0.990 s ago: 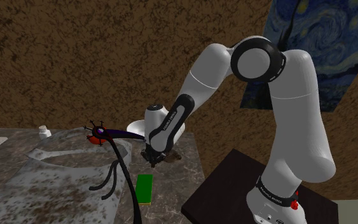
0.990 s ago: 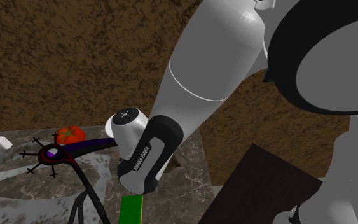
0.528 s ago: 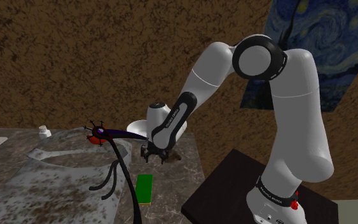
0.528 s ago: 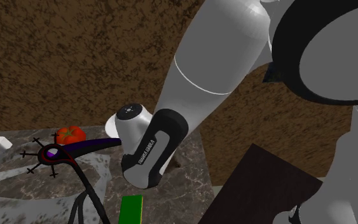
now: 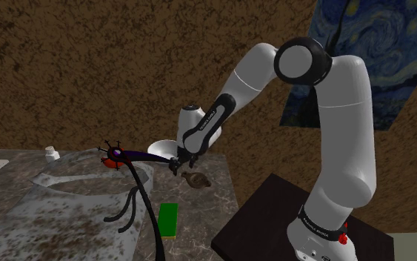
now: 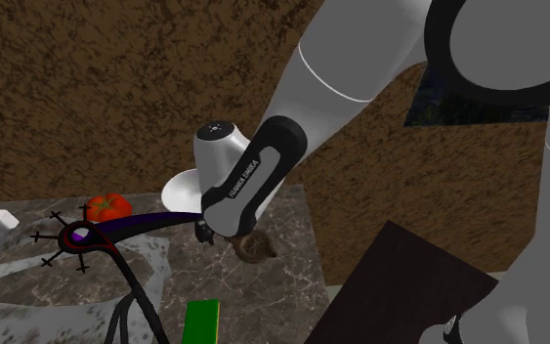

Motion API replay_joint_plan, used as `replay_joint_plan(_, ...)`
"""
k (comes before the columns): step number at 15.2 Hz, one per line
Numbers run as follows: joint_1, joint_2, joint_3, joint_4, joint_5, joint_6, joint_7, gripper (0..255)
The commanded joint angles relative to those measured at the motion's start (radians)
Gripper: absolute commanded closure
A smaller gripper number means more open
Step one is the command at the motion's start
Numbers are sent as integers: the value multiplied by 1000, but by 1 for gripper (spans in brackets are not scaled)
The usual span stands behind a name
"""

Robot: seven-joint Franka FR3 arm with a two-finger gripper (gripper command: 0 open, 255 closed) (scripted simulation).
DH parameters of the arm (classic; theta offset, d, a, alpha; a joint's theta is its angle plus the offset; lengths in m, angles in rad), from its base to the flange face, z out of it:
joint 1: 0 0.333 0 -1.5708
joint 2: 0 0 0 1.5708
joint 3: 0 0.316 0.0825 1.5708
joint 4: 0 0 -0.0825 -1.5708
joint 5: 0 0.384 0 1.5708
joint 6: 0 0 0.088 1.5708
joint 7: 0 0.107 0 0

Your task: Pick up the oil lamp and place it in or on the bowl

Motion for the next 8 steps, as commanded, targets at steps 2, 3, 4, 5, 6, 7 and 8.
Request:
replay_joint_plan(2,-14,38,4,20,-15,20,-51,0)
replay_joint_plan(3,-12,52,1,24,-18,29,-48,0)
replay_joint_plan(4,-9,66,-2,29,-21,39,-46,0)
replay_joint_plan(5,-7,79,-5,34,-24,47,-44,0)
replay_joint_plan(6,-4,93,-8,39,-27,56,-42,0)
replay_joint_plan(7,-2,101,-10,42,-28,61,-41,0)
replay_joint_plan(8,-2,101,-10,42,-28,61,-41,0)
